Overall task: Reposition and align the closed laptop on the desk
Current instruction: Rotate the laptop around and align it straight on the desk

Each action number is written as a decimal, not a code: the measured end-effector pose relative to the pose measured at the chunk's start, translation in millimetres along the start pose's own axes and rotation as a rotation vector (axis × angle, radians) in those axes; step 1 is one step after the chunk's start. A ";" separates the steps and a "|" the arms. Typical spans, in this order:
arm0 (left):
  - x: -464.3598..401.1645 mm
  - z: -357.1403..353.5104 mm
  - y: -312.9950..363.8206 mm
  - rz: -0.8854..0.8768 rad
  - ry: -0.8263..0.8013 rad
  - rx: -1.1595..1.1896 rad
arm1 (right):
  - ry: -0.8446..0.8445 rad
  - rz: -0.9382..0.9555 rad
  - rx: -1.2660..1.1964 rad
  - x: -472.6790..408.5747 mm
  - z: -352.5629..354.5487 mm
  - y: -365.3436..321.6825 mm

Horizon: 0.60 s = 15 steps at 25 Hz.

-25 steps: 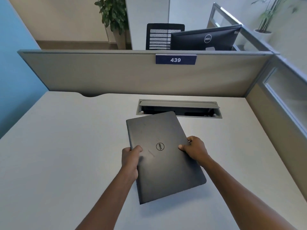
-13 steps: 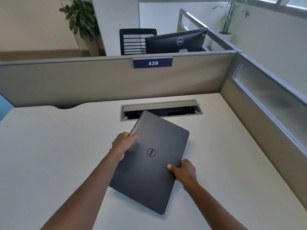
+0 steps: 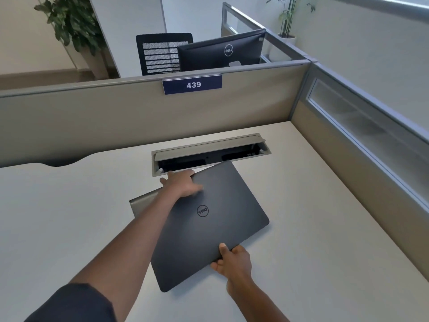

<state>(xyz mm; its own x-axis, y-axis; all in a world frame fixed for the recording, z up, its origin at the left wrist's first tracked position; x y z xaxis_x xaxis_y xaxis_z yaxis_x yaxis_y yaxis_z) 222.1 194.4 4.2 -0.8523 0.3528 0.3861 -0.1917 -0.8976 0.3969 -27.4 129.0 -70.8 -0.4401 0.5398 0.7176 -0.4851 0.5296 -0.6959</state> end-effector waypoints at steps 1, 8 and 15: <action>-5.2 -2.7 1.7 -0.013 -0.007 -0.037 | -0.004 -0.025 -0.039 1.2 -3.9 2.1; -33.4 -20.2 3.3 -0.060 -0.045 -0.141 | 0.011 -0.101 -0.164 -3.9 -19.8 6.8; -57.4 -37.4 15.2 -0.110 -0.080 -0.242 | -0.009 -0.130 -0.172 -14.5 -20.7 8.1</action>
<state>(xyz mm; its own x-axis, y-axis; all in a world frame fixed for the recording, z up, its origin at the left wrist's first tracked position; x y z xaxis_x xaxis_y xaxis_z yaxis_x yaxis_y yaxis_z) 249.8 150.6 -43.0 -0.7806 0.4629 0.4199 -0.4002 -0.8863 0.2332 -9.3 139.0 -87.4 -0.3892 0.4540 0.8016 -0.4026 0.6988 -0.5912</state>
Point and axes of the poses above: each hand's wrist, its own x-axis away from the middle knuckle, its own z-axis out of the back of the hand, y = z × x, the point moved 3 cm from there along -x, towards the middle knuckle, and after that the axes turned 1 degree about -z, right-handed, at the moved point
